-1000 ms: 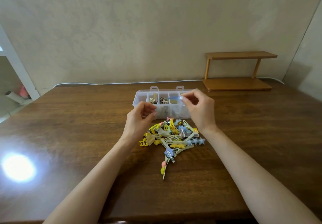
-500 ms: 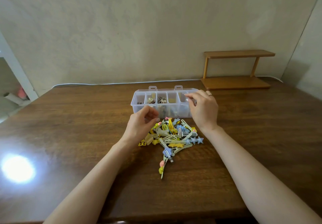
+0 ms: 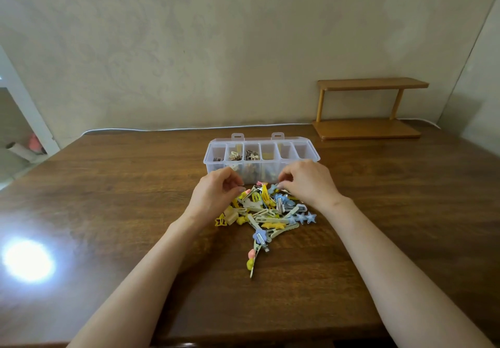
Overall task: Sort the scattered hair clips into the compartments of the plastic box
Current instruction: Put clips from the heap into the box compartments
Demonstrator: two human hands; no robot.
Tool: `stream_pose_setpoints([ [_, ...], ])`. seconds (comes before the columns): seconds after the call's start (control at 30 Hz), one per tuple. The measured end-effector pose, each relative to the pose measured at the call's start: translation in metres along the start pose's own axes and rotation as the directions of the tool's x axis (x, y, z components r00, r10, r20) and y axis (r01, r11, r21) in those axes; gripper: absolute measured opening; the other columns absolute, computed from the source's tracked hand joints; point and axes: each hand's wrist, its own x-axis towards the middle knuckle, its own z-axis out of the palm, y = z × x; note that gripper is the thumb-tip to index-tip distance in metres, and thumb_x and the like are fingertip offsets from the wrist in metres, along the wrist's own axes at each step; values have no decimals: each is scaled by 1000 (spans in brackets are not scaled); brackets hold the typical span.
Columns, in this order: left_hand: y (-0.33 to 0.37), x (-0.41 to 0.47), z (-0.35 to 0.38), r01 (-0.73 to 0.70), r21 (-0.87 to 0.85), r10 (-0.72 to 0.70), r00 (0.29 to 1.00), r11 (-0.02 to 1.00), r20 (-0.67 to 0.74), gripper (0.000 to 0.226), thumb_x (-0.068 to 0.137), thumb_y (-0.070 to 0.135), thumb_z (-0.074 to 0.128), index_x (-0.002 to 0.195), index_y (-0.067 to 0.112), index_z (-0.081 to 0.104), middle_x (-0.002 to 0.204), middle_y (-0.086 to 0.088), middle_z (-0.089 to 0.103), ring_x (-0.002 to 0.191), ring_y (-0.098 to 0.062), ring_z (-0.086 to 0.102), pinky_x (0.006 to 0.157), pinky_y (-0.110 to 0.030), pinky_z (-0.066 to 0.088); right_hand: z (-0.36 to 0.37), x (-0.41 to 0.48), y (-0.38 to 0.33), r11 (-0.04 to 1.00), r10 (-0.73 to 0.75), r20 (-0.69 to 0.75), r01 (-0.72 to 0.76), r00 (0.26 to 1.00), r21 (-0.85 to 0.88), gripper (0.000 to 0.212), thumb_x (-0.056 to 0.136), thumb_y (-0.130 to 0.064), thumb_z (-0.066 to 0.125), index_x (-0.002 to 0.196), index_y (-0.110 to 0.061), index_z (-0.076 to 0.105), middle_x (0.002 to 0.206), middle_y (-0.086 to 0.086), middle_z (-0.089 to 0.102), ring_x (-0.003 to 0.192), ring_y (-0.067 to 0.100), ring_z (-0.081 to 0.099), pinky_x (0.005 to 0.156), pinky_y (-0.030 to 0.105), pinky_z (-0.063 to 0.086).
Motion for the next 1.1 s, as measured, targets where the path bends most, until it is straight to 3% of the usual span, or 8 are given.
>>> stream_pose_setpoints([
  [0.1, -2, 1, -4, 21, 20, -22, 999, 1000, 41, 9, 82, 23, 69, 82, 21, 61, 73, 11, 58, 68, -4, 52, 64, -25, 46, 0, -1, 0, 996, 58, 53, -55, 997, -64, 21, 84, -37, 68, 98, -22, 74, 96, -3, 72, 92, 15, 64, 68, 26, 41],
  [0.27, -7, 4, -15, 103, 72, -114, 981, 992, 157, 22, 78, 36, 71, 81, 17, 61, 72, 5, 63, 64, -7, 57, 61, -25, 46, -1, -3, -2, 996, 88, 77, -87, 993, -16, 9, 86, -24, 67, 92, -21, 71, 98, -3, 70, 93, 15, 63, 68, 26, 40],
  [0.43, -13, 4, -25, 169, 86, -185, 947, 982, 263, 28, 73, 40, 74, 77, 15, 61, 68, 4, 54, 62, -9, 47, 56, -21, 36, -1, -3, -2, 997, 68, 74, -70, 995, 29, 16, 87, -19, 63, 103, -22, 67, 100, -4, 67, 95, 15, 61, 71, 27, 45],
  [0.6, -21, 5, -37, 195, 42, -196, 897, 980, 395, 34, 66, 43, 77, 81, 15, 62, 78, -2, 57, 70, -12, 50, 64, -26, 40, -4, -1, 0, 941, 66, 60, -82, 996, 327, 20, 86, -14, 63, 104, -22, 68, 81, -7, 62, 71, 4, 57, 65, 21, 45],
  [0.7, -21, 5, -40, 185, 28, -177, 869, 982, 461, 33, 66, 38, 79, 81, 15, 62, 79, -2, 58, 72, -13, 51, 67, -28, 42, -10, -1, 0, 836, 74, 96, -114, 993, 537, 29, 86, -4, 62, 110, -18, 66, 75, -3, 59, 50, 0, 54, 49, 11, 41],
  [0.83, -16, 3, -39, 144, 33, -140, 839, 989, 526, 23, 71, 28, 78, 76, 17, 59, 71, 5, 56, 63, -5, 48, 58, -15, 39, -16, -2, -1, 724, 78, 112, -133, 991, 677, 37, 85, 1, 58, 117, -18, 63, 78, 6, 59, 51, 14, 62, 47, 20, 50],
  [0.97, -13, 3, -37, 117, 36, -118, 837, 992, 535, 16, 76, 25, 75, 75, 18, 60, 71, 7, 58, 62, -3, 48, 55, -12, 39, -18, 0, -3, 597, 104, -57, -17, 993, 802, 25, 85, 5, 58, 101, -13, 65, 77, 11, 64, 61, 17, 66, 57, 25, 56],
  [1.1, -15, 3, -36, 113, 37, -115, 842, 993, 527, 19, 77, 30, 73, 83, 14, 64, 80, 1, 62, 70, -8, 52, 64, -19, 42, -15, 14, -8, 662, 215, -254, 51, 943, 748, 20, 86, 3, 57, 93, -12, 68, 89, 8, 67, 68, 12, 67, 59, 18, 53],
])
